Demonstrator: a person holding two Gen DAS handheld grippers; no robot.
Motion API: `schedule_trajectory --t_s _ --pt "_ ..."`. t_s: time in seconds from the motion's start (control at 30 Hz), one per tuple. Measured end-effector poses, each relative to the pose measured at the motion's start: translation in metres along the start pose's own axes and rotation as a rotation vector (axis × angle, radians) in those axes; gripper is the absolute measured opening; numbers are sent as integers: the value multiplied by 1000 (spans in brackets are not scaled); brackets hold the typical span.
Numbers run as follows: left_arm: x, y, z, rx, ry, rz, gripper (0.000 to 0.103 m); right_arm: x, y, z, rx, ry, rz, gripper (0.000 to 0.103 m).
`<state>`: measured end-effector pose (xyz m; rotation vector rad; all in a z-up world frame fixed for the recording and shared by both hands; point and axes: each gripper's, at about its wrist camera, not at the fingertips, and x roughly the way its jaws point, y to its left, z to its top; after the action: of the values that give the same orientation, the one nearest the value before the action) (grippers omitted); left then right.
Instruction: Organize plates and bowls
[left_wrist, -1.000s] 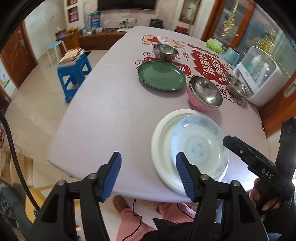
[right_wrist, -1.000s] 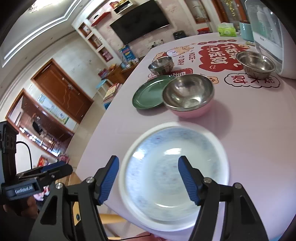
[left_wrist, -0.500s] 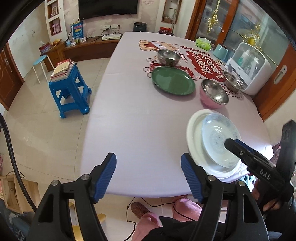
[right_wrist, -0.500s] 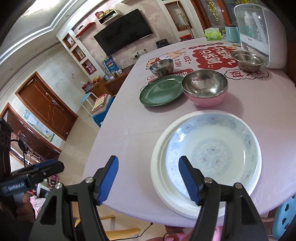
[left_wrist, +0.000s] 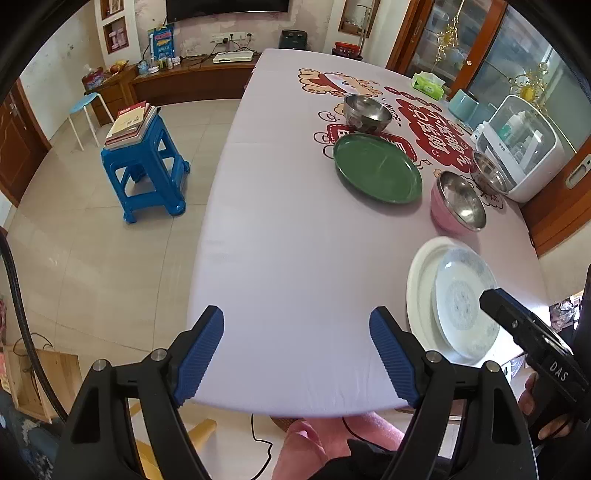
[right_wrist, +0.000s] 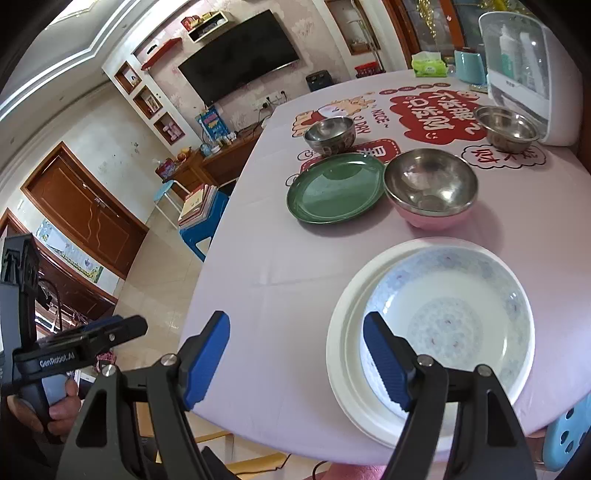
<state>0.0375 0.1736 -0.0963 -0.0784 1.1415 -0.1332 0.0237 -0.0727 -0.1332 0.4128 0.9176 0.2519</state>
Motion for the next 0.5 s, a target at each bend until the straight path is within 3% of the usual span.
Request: schedule_trajectory --t_s 0.5 --pt "66 -22 112 25 37 7 84 71 -37 60 71 69 -9 75"
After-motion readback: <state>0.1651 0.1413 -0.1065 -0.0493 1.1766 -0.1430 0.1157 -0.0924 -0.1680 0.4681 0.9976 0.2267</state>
